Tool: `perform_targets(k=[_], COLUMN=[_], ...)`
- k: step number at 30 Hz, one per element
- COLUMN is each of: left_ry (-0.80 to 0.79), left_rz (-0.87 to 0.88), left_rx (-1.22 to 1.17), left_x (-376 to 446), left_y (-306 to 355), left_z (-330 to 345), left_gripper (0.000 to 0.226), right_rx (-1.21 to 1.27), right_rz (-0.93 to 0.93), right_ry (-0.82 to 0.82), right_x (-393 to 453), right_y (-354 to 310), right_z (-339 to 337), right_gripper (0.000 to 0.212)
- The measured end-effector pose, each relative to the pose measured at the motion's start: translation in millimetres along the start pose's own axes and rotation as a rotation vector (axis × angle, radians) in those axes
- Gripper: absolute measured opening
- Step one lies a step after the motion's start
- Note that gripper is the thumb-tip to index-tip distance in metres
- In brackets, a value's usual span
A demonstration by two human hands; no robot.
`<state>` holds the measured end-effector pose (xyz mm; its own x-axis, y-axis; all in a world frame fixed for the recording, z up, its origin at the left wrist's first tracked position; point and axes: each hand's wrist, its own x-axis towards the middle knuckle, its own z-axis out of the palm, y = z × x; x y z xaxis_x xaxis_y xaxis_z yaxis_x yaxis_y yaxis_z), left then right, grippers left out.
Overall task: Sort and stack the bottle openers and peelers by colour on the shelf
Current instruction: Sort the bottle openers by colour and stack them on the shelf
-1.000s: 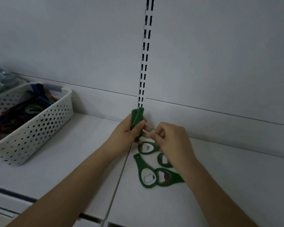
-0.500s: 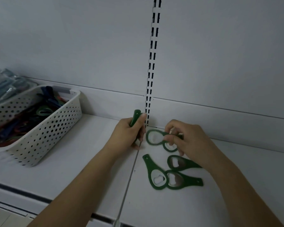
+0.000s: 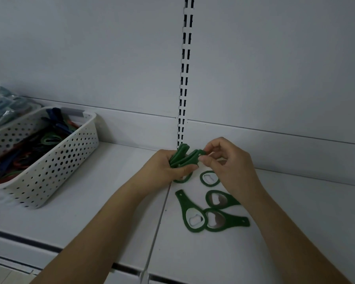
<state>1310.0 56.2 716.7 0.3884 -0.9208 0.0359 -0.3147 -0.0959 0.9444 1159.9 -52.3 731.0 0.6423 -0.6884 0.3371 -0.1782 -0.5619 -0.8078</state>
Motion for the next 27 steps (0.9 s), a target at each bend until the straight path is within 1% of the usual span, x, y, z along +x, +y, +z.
perform_targets(k=[2,4,6,8,9,11,12,15,16,17,19,21,24,25,27], left_ry=[0.054,0.081,0.078,0.088,0.092,0.103,0.111,0.155,0.165,0.168,0.160,0.142,0.068,0.047,0.015], left_rz=[0.006,-0.031,-0.091,-0.113,-0.121,-0.147,-0.158,-0.181,-0.189,-0.195,-0.215,-0.246,-0.252,-0.234,-0.172], left_rx=[0.014,-0.131,-0.279,-0.252,-0.236,-0.227,-0.214,-0.195,-0.213,-0.226,-0.225,-0.244,-0.278,-0.304,-0.347], left_x=[1,2,3,4,4,6,7,9,10,10,11,12,11,9,7], left_y=[0,1,1,0,-3,-6,-7,-8,-7,-8,-8,-10,-11,-10,-9], left_z=[-3,-6,-7,-9,-9,-9,-9,-6,-5,-5,-5,-6,-7,-7,-10], left_gripper=[0.021,0.023,0.021,0.019,0.019,0.021,0.024,0.031,0.034,0.037,0.042,0.040,0.029,0.029,0.039], right_rx=[-0.193,-0.400,-0.594,-0.729,-0.747,-0.715,-0.693,-0.610,-0.584,-0.564,-0.545,-0.523,-0.385,-0.324,-0.238], right_rz=[-0.017,0.014,0.108,0.226,0.251,0.235,0.213,0.193,0.186,0.177,0.162,0.144,0.146,0.150,0.113], right_ry=[-0.046,-0.148,-0.300,-0.414,-0.445,-0.472,-0.474,-0.448,-0.452,-0.468,-0.520,-0.534,-0.450,-0.422,-0.359], right_x=[4,8,10,9,8,6,5,3,4,4,5,5,6,7,8], right_y=[9,22,34,37,37,36,35,33,33,33,34,33,28,25,19], right_z=[-10,-25,-39,-42,-40,-31,-26,-21,-21,-21,-20,-17,-20,-22,-27], right_gripper=[0.013,0.023,0.030,0.023,0.017,0.014,0.016,0.041,0.044,0.043,0.031,0.023,0.018,0.015,0.010])
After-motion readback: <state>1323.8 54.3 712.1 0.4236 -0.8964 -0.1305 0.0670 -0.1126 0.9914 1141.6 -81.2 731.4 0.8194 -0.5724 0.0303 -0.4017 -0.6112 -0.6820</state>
